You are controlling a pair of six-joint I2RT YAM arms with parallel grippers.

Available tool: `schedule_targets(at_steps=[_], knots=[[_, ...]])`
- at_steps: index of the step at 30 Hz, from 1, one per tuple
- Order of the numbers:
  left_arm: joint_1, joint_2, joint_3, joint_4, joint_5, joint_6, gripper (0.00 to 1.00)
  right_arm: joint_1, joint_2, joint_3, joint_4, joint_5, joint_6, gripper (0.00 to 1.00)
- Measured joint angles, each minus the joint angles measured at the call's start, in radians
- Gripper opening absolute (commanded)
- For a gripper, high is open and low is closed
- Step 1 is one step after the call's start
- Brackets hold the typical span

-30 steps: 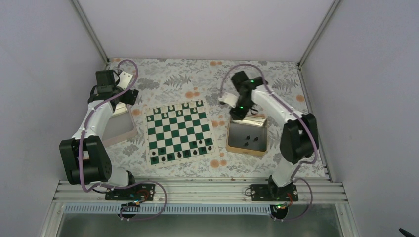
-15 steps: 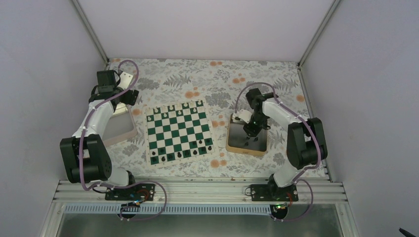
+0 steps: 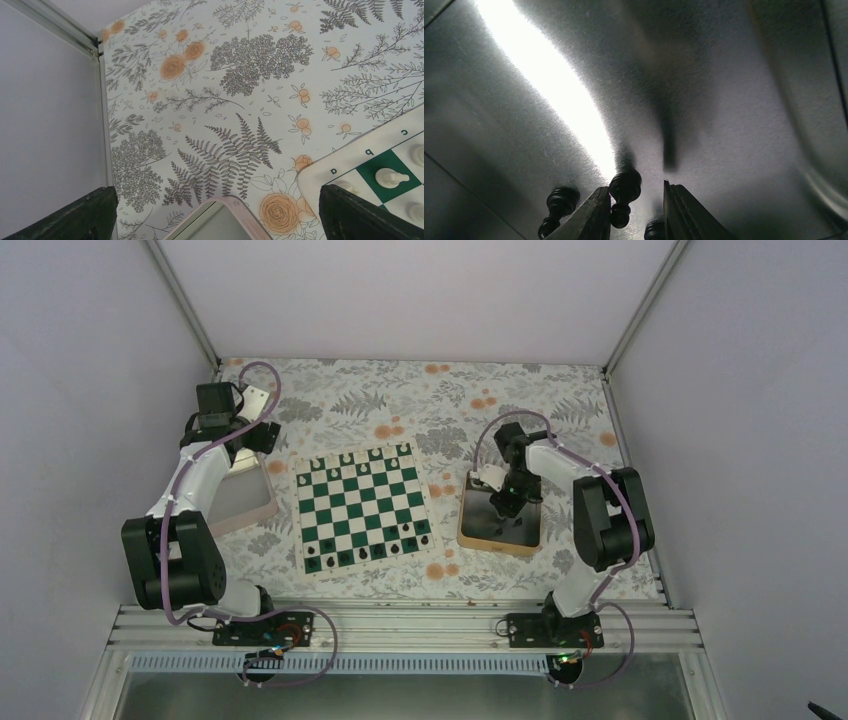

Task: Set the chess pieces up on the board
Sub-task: Pick up the chess piece from the storage box.

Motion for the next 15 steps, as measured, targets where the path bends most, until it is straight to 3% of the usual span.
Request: schedule_targets(at_steps=[9, 15], knots=[[0.0, 0.009, 0.0, 0.0, 0.0, 0.0, 1.0, 0.0, 0.007, 0.0, -0.003, 0.001, 0.0, 0.1], [0.0, 0.012, 0.0, -0.002, 0.001, 0.0, 1.0, 0.0, 0.005, 0.018, -0.035, 0.002, 0.003, 0.08]])
